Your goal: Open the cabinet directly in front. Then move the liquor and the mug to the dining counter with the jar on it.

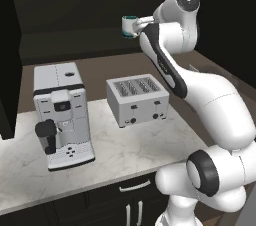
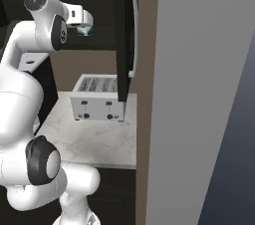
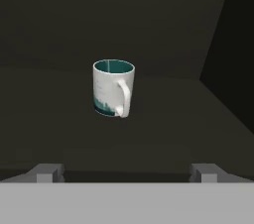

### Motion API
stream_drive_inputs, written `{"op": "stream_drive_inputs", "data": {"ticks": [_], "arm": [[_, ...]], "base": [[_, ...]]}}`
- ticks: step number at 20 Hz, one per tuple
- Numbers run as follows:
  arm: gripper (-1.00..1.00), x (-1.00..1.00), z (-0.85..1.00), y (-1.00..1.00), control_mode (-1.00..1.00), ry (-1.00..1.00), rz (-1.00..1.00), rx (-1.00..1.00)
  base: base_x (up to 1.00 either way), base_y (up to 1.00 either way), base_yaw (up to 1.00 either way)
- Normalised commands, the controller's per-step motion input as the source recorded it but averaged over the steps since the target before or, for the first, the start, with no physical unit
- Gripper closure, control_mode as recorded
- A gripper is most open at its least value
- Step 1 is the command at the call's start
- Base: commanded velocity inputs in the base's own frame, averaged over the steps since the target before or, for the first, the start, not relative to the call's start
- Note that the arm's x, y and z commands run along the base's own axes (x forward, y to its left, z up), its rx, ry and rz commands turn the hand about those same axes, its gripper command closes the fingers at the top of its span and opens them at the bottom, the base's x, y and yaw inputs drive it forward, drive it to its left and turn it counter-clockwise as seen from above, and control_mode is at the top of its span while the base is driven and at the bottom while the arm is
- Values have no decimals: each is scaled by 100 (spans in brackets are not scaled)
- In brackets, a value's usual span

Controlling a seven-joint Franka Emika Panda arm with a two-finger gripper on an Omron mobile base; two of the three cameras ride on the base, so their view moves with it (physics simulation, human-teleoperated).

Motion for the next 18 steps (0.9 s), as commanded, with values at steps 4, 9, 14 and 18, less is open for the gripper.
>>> {"op": "stream_drive_inputs", "data": {"ticks": [4, 9, 14, 18], "arm": [[-100, 0, -1, 0, -100, 0, 0, 0], [-100, 3, -21, 0, -100, 0, 0, 4], [-100, 10, -18, 0, -100, 0, 0, 4], [-100, 16, 0, 3, -100, 0, 0, 0]], "base": [[0, 0, 0], [0, 0, 0], [0, 0, 0], [0, 0, 0]]}}
